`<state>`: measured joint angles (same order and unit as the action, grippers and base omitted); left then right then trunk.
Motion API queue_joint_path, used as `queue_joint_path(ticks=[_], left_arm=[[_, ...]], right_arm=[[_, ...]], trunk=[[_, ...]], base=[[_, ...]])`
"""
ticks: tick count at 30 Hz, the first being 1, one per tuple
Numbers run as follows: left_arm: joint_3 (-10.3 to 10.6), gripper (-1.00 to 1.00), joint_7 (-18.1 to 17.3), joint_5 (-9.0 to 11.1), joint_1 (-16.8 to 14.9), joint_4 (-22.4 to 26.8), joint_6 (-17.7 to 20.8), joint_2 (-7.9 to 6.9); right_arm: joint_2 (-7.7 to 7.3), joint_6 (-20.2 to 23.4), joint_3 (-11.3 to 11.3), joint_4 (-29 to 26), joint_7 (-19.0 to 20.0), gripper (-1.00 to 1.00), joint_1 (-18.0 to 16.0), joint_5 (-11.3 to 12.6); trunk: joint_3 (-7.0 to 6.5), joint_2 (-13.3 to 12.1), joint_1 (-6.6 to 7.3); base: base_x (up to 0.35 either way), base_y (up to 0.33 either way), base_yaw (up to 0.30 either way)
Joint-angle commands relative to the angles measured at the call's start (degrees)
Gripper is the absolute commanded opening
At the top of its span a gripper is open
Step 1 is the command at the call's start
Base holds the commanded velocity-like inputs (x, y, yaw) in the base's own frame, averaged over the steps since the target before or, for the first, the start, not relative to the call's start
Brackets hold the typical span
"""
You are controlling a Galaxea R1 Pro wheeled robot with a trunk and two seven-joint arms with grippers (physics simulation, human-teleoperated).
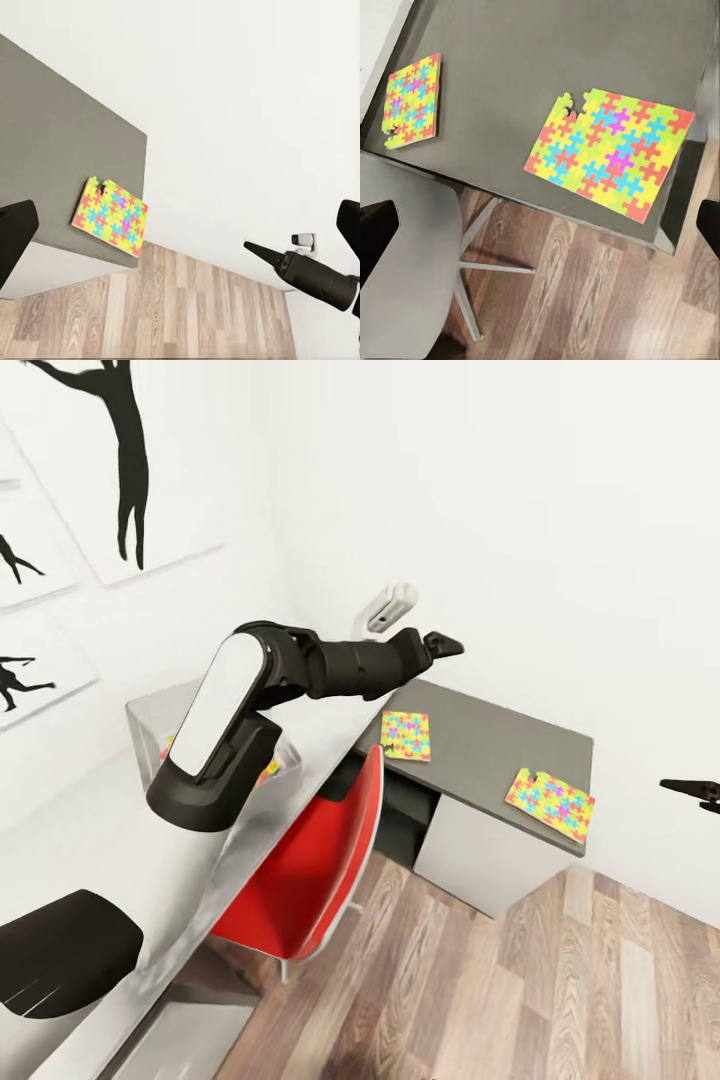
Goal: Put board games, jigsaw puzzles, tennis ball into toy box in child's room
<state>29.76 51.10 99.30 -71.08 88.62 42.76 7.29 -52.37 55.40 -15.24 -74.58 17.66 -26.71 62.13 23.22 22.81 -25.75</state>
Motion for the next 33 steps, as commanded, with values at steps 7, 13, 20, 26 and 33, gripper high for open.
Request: queue_joint_path(ticks=[7,13,20,26,33], left_arm=[[0.0,1.0,2.4,0.2,0.1,-0.1,0.0,0.01],[0.0,1.0,4.8,0.0,0.2,-0.8,-0.1,0.01],[0.0,1.0,6.9,0.2,0.3,-2.4,-0.1,0.01],[0.0,1.0,7.9,0.4,0.9,-4.3,-0.1,0.01],[0.0,1.0,8.3,0.1,2.1,-5.9,-0.2,-0.04]], right_arm=[[-0.06,-0.3,-0.7,1.4,4.3,1.0,0.7,-0.5],[0.39,-0.5,-1.0,2.1,6.1,1.0,1.1,-0.5],[1.61,-0.6,-1.1,2.3,6.8,1.0,1.3,-0.6],[2.38,-0.7,-1.2,2.6,7.0,1.0,1.3,-0.6],[2.73,-0.7,-1.2,2.9,7.2,1.0,1.3,-0.5]], trunk=[[-0.09,0.1,-0.03],[-0.24,0.1,-0.03],[-0.41,0.1,-0.03],[-0.55,0.1,-0.03],[-0.71,0.1,-0.03]], base=[[0.0,0.0,-0.278],[0.0,0.0,-0.278],[0.0,0.0,-0.278],[0.0,0.0,-0.279],[0.0,0.0,-0.279]])
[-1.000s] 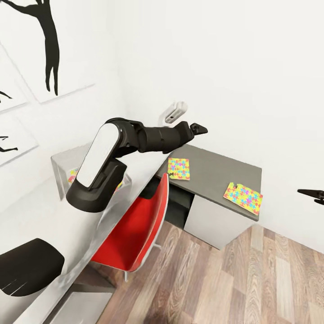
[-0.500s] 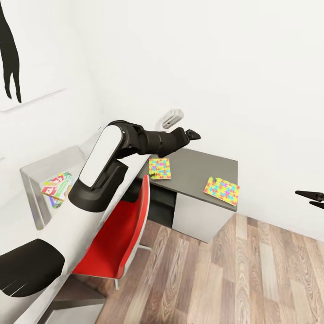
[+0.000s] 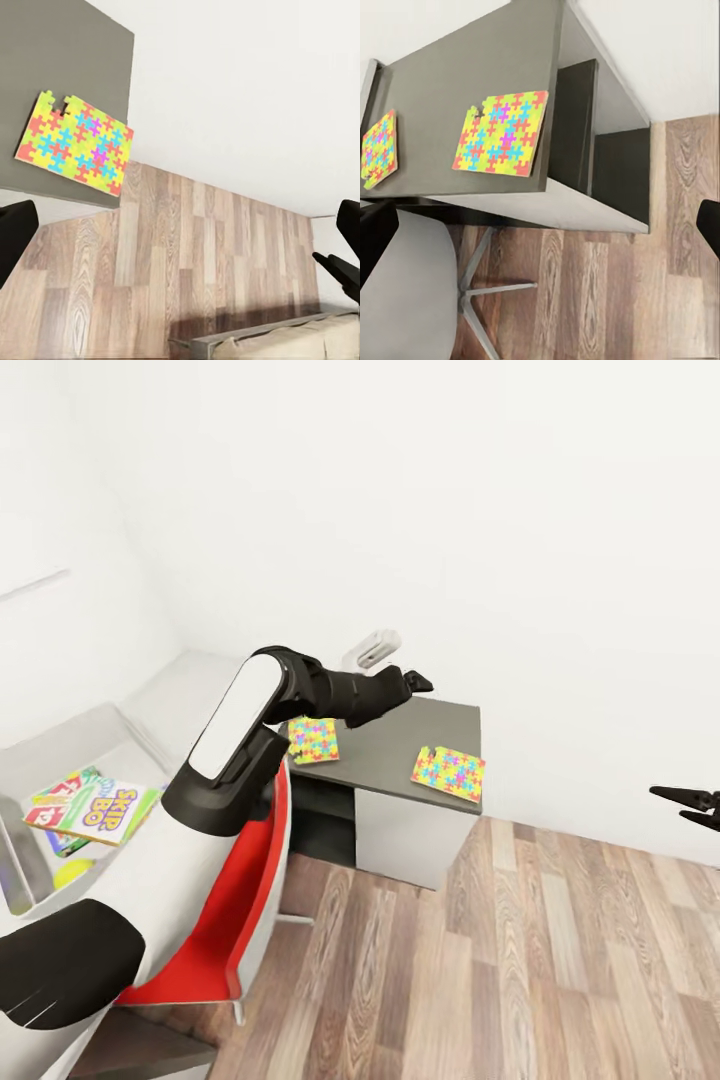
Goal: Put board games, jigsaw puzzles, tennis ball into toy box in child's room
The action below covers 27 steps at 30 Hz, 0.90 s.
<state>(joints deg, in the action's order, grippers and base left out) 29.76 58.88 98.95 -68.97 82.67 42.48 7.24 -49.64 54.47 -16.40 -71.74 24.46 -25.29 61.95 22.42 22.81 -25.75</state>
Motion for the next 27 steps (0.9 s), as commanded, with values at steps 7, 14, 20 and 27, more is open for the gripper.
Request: queue_joint_path(ticks=[7,14,20,27], left_arm=[[-0.1,1.0,0.8,0.2,1.3,-1.0,0.1,-0.35],[-0.2,1.0,2.3,0.1,2.1,-2.1,0.1,-0.73],[-0.6,1.0,4.4,0.0,2.4,-2.7,0.0,-0.89],[-0.9,1.0,6.8,0.0,2.8,-3.8,-0.1,-1.29]], right_arm=[[0.13,0.3,0.3,0.3,0.4,1.0,-0.1,-0.3],[0.85,0.5,1.4,2.7,0.4,1.0,-0.6,-0.3],[2.42,0.6,3.1,4.8,0.4,1.0,-1.3,-0.3],[3.4,0.8,4.4,7.1,0.4,1.0,-2.3,-0.3]], trunk=[[0.0,0.1,-0.03],[-0.04,0.1,-0.03],[-0.05,0.1,-0.03],[-0.05,0.1,-0.03]], base=[[0.0,0.0,-0.28],[0.0,0.0,-0.28],[0.0,0.0,-0.28],[0.0,0.0,-0.216]])
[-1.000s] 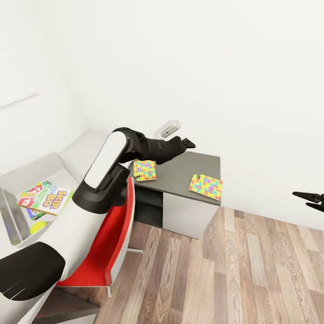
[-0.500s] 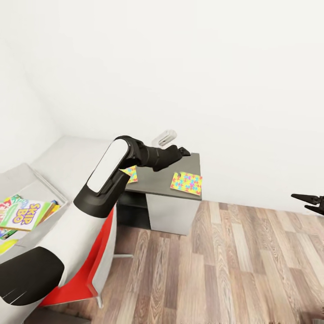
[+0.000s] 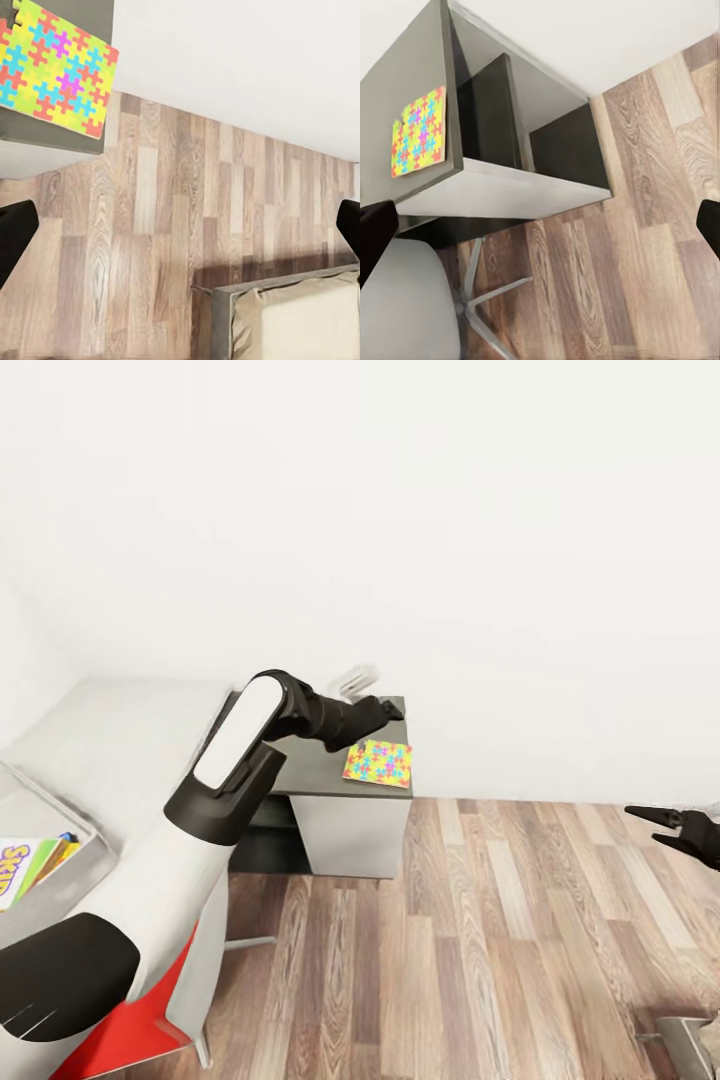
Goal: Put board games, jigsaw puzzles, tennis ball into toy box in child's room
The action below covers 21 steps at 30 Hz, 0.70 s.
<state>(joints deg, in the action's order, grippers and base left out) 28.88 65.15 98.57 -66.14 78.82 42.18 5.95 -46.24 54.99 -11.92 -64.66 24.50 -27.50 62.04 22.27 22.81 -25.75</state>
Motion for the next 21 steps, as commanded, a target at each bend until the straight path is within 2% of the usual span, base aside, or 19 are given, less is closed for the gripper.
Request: queue_joint_path(ticks=[1,7,9,10,11,13,14,16,17,21], left_arm=[[-0.1,1.0,1.2,0.4,0.1,-0.2,0.2,-0.29],[-0.2,1.0,3.2,0.4,0.6,-0.6,0.2,-1.69],[-0.3,1.0,4.0,0.4,1.2,-0.7,0.2,-3.02],[-0.3,1.0,4.0,0.4,1.2,-0.7,0.2,-3.02],[-0.4,1.0,4.3,0.4,1.6,-0.7,0.2,-3.71],[-1.1,1.0,4.8,0.5,2.4,-0.6,0.1,-5.08],[-1.1,1.0,4.8,0.5,2.4,-0.6,0.1,-5.08],[-2.1,1.0,5.1,0.5,3.4,-0.3,0.2,-6.33],[-2.1,1.0,5.1,0.5,3.4,-0.3,0.2,-6.33],[-3.9,1.0,5.3,0.5,4.7,1.0,0.2,-8.26]], right_arm=[[0.22,0.3,0.4,0.4,0.4,1.0,-0.2,-0.4],[0.87,0.2,2.4,0.8,0.5,1.0,-0.2,-0.4],[1.31,0.0,3.9,0.7,0.5,1.0,0.0,-0.4],[1.31,0.0,3.9,0.7,0.5,1.0,0.0,-0.4],[1.49,0.0,4.6,0.7,0.5,1.0,0.1,-0.4],[1.71,-0.1,5.6,0.8,0.6,1.0,0.3,-0.5],[1.71,-0.1,5.6,0.8,0.6,1.0,0.3,-0.5],[1.81,-0.2,6.2,0.8,0.6,1.0,0.6,-0.5],[1.81,-0.2,6.2,0.8,0.6,1.0,0.6,-0.5],[1.94,-0.3,6.9,0.7,0.6,1.0,1.2,-0.7]], trunk=[[0.1,0.1,-0.03],[0.1,0.1,-0.03],[0.1,0.1,-0.03],[0.09,0.1,-0.03],[0.09,0.1,-0.03],[0.09,0.1,-0.03],[0.09,0.1,-0.03],[0.09,0.1,-0.03],[0.09,0.1,-0.03],[0.09,0.1,-0.03]], base=[[0.0,0.0,-0.117],[0.0,0.0,-0.08],[0.0,0.0,-0.043],[0.0,0.0,-0.038],[0.0,0.0,-0.031],[0.0,0.0,-0.022],[0.0,0.0,-0.02],[0.0,0.0,-0.014],[0.0,0.0,-0.013],[0.0,0.0,-0.008]])
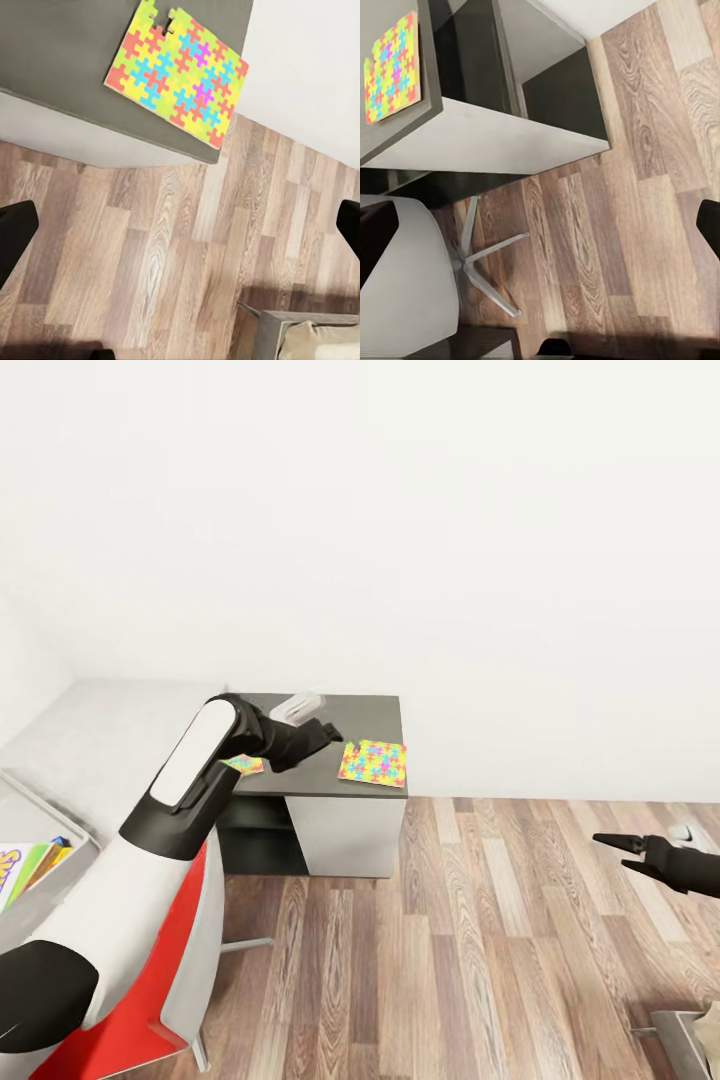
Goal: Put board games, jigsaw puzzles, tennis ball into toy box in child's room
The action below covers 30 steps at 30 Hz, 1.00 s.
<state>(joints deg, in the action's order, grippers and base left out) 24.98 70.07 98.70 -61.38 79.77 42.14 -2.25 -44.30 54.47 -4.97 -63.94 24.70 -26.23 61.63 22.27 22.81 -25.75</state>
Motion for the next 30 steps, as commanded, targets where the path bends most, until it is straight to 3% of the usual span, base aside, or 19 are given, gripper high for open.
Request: queue_joint_path(ticks=[1,7,8,10,19,30], left_arm=[[0.0,1.0,0.4,0.3,-0.1,0.1,0.3,-0.06],[-2.0,1.0,0.7,0.9,1.2,2.9,0.4,-3.51],[-2.0,1.0,0.7,0.9,1.2,2.9,0.4,-3.51],[-2.5,1.0,0.6,1.0,1.7,3.8,0.4,-5.09],[-3.0,1.0,0.2,1.2,2.5,4.5,0.3,-7.22],[-2.8,1.0,-0.2,1.0,2.8,3.5,0.6,-7.31]], right_arm=[[0.0,0.2,-0.1,0.0,0.4,1.0,-0.1,-0.3],[0.06,0.2,1.9,-1.6,0.4,1.0,0.4,-1.7],[0.06,0.2,1.9,-1.6,0.4,1.0,0.4,-1.7],[0.11,0.2,2.9,-2.3,0.4,1.0,0.5,-3.1],[0.2,0.2,4.0,-3.3,0.4,1.0,0.6,-6.0],[0.3,0.2,4.3,-4.7,0.4,1.0,0.6,-6.5]], trunk=[[0.1,0.1,-0.03],[0.1,0.1,-0.03],[0.1,0.1,-0.03],[0.1,0.1,-0.03],[0.1,0.1,-0.03],[0.1,0.1,-0.03]], base=[[0.0,0.0,-0.006],[0.0,0.0,-0.004],[0.0,0.0,-0.002],[0.0,0.0,-0.001],[0.0,0.0,0.0],[0.042,0.0,0.0]])
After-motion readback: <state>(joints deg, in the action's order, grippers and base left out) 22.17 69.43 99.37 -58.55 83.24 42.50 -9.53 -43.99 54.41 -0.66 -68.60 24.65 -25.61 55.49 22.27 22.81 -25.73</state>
